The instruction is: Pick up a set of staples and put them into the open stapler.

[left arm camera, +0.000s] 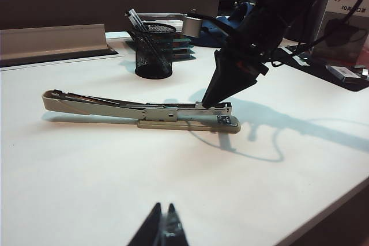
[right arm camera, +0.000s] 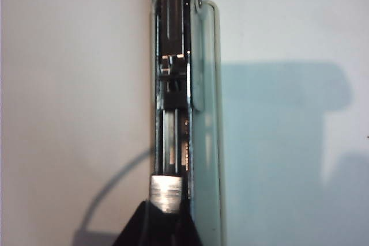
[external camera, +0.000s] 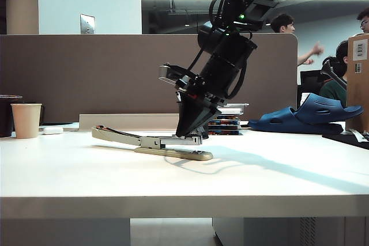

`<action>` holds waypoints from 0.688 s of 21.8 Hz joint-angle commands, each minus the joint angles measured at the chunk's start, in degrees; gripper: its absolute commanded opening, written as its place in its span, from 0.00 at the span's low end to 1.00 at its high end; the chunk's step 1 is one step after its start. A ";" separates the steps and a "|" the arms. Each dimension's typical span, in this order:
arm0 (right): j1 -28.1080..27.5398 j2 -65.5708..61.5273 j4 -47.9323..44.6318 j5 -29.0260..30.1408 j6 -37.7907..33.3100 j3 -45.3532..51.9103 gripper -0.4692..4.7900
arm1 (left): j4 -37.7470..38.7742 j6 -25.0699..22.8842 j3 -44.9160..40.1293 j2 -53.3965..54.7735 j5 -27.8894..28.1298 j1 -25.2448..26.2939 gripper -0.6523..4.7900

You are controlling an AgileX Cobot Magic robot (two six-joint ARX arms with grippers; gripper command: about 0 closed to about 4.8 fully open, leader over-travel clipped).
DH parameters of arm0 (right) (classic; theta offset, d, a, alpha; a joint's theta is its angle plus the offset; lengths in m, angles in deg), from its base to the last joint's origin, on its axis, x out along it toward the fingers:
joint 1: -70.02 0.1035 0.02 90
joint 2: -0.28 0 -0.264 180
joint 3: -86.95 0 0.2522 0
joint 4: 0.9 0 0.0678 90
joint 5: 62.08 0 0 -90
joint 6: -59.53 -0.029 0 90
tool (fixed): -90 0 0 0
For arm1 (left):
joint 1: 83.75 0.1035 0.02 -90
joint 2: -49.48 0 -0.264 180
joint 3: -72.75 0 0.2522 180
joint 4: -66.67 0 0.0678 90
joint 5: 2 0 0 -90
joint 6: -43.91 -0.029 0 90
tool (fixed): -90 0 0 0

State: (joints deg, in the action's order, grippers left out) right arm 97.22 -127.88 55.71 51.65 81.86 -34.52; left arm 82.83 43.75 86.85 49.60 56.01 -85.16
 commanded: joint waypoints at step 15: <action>0.04 0.57 -1.31 -3.28 0.00 -0.24 0.20 | -0.72 0.20 0.11 0.00 -0.33 0.07 0.11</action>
State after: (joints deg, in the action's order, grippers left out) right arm 97.25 -127.81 55.10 48.48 81.86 -34.52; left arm 82.83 43.75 86.85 49.60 56.01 -85.16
